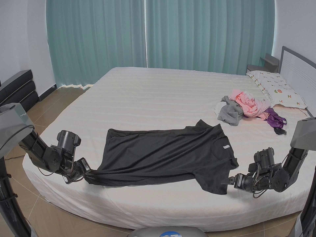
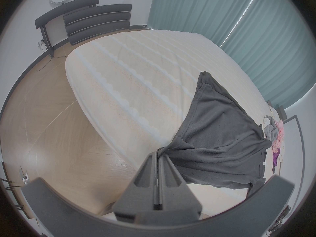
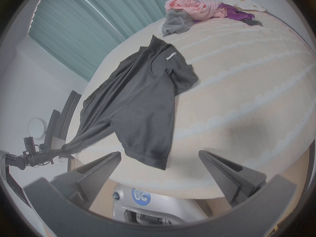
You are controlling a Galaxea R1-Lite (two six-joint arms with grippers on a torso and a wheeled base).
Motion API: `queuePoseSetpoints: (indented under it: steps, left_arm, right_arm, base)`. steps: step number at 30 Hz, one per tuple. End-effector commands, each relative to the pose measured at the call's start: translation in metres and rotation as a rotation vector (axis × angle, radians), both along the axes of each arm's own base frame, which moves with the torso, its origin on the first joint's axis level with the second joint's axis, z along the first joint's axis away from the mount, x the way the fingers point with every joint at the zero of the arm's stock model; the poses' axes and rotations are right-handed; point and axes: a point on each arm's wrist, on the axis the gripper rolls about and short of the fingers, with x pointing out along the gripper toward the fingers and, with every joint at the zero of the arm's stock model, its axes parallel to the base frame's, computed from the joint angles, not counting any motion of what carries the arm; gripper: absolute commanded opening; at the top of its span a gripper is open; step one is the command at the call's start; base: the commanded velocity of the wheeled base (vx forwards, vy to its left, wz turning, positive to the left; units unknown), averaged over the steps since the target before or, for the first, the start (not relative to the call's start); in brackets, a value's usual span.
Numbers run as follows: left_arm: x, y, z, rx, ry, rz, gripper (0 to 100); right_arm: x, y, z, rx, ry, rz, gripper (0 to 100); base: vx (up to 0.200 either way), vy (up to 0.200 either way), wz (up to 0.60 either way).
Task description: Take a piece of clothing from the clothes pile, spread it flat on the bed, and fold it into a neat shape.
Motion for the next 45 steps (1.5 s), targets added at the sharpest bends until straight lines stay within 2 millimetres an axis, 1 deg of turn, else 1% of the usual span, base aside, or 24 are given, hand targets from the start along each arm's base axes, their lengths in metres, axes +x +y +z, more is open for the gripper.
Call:
queuePoseSetpoints:
  steps: [1,7,11,14,17,20,31,35,36,43,44,45]
  left_arm:
    - [-0.004,0.000,0.004,-0.003,-0.008,-0.002,0]
    - [-0.006,-0.001,0.003,-0.002,-0.001,-0.007,0]
    - [-0.009,-0.006,0.001,-0.001,0.006,-0.024,0]
    - [-0.009,-0.009,0.001,-0.002,0.007,-0.030,0]
    - [-0.009,-0.010,0.001,-0.002,0.005,-0.033,0]
    - [-0.009,-0.010,0.000,-0.001,0.009,-0.033,0]
    - [-0.009,-0.011,-0.001,-0.001,0.015,-0.035,0]
    - [-0.010,-0.011,0.000,-0.002,0.013,-0.037,0]
    - [-0.010,-0.011,0.000,0.000,0.013,-0.036,0]
    - [-0.011,-0.012,-0.001,0.000,0.019,-0.039,0]
    - [-0.014,-0.013,-0.001,0.001,0.024,-0.043,0]
    - [-0.014,-0.013,-0.001,0.002,0.022,-0.046,0]
  right_arm:
    - [-0.005,0.003,-0.007,-0.005,0.032,0.012,100]
    - [-0.004,0.002,-0.017,-0.010,0.047,0.007,100]
    - [0.000,0.006,-0.024,0.002,0.044,-0.002,100]
    - [0.003,0.010,-0.025,0.025,0.026,-0.013,100]
    - [0.010,0.018,-0.026,0.057,-0.004,-0.026,100]
    - [0.016,0.022,-0.029,0.064,-0.009,-0.033,100]
    - [0.025,0.025,-0.036,0.028,-0.027,-0.063,100]
    - [0.026,0.026,-0.038,0.022,-0.024,-0.065,100]
    - [0.025,0.027,-0.039,0.018,-0.023,-0.066,0]
    - [0.023,0.022,-0.033,0.006,-0.033,-0.088,0]
    - [0.020,0.015,-0.024,0.009,-0.047,-0.109,0]
    - [0.019,0.012,-0.021,0.009,-0.049,-0.116,0]
  base:
    - [0.000,0.000,0.00]
    - [0.000,0.000,0.00]
    - [0.000,0.000,0.00]
    - [0.000,0.000,0.00]
    - [0.000,0.000,0.00]
    - [0.000,0.000,0.00]
    - [0.000,0.000,0.00]
    - [0.000,0.000,0.00]
    - [0.000,0.000,0.00]
    - [0.000,0.000,0.00]
    - [0.000,0.000,0.00]
    - [0.000,0.000,0.00]
